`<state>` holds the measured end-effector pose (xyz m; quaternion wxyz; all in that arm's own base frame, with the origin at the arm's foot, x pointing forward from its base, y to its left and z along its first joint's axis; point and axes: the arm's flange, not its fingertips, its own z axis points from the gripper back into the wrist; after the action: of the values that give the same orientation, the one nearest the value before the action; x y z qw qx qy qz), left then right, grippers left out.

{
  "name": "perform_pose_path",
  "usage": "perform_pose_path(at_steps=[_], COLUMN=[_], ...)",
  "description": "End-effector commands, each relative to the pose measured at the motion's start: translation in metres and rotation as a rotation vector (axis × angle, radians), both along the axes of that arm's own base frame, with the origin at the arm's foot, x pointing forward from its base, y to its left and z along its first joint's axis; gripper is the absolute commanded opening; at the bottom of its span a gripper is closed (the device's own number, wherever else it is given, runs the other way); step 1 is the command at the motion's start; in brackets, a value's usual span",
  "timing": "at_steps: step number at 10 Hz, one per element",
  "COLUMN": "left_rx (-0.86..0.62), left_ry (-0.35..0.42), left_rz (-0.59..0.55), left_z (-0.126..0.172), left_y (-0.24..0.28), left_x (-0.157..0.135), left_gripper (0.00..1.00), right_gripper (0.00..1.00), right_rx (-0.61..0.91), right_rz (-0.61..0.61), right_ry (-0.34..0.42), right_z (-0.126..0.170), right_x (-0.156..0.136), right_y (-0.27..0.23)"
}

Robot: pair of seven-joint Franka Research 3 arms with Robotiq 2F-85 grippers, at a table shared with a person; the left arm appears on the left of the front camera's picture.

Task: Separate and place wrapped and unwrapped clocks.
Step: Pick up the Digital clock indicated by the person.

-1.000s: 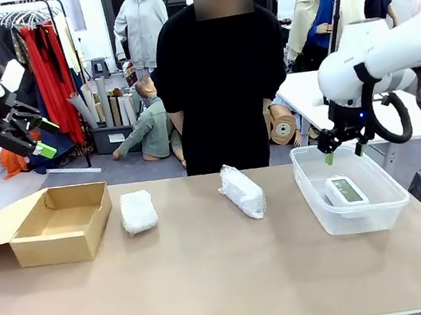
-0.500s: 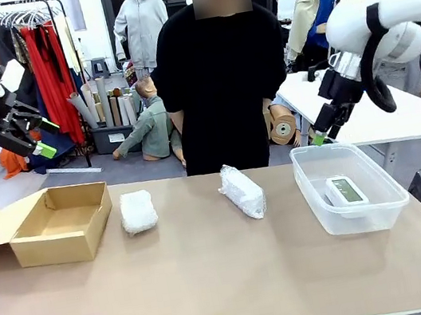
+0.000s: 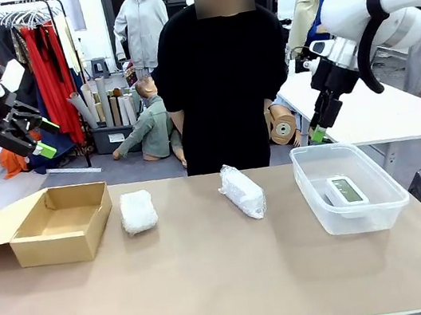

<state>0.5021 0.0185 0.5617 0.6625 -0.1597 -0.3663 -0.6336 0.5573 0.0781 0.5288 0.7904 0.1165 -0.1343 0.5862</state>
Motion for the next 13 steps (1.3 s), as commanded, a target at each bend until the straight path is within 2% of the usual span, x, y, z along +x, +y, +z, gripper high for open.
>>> perform_pose_path(at_steps=[1,2,3,7,8,9,10,11,13], left_rx=[-0.003,-0.003,-0.003,-0.003,-0.003,-0.003,-0.003,-0.003,-0.003], left_ry=[-0.001,-0.001,-0.001,-0.001,-0.001,-0.001,-0.001,-0.001,-0.001], left_rz=[-0.001,-0.001,-0.001,-0.001,-0.001,-0.001,-0.001,-0.001,-0.001], left_z=[0.000,0.000,0.000,0.000,0.000,0.000,0.000,0.000,0.000], left_y=[0.000,0.000,0.000,0.000,0.000,0.000,0.000,0.000,0.000], left_x=[0.000,0.000,0.000,0.000,0.000,0.000,0.000,0.000,0.000], left_gripper=[1.00,1.00,1.00,1.00,1.00,1.00,1.00,1.00,1.00], right_gripper=[1.00,1.00,1.00,1.00,1.00,1.00,1.00,1.00,1.00], right_rx=[0.085,0.087,0.026,0.042,0.201,0.317,0.404,0.483,0.512], right_rz=[0.071,0.026,0.043,0.048,0.122,0.146,0.150,0.168,0.203], right_ry=[-0.029,-0.024,-0.020,-0.017,-0.053,-0.122,-0.159,-0.160,-0.227], right_z=[-0.010,-0.013,0.000,-0.004,-0.009,-0.008,-0.004,0.004,0.018], right_x=[-0.014,-0.010,-0.006,-0.009,-0.005,0.002,0.006,0.008,0.014], right_y=[-0.009,-0.010,-0.001,-0.003,-0.005,-0.009,-0.008,-0.008,-0.011])
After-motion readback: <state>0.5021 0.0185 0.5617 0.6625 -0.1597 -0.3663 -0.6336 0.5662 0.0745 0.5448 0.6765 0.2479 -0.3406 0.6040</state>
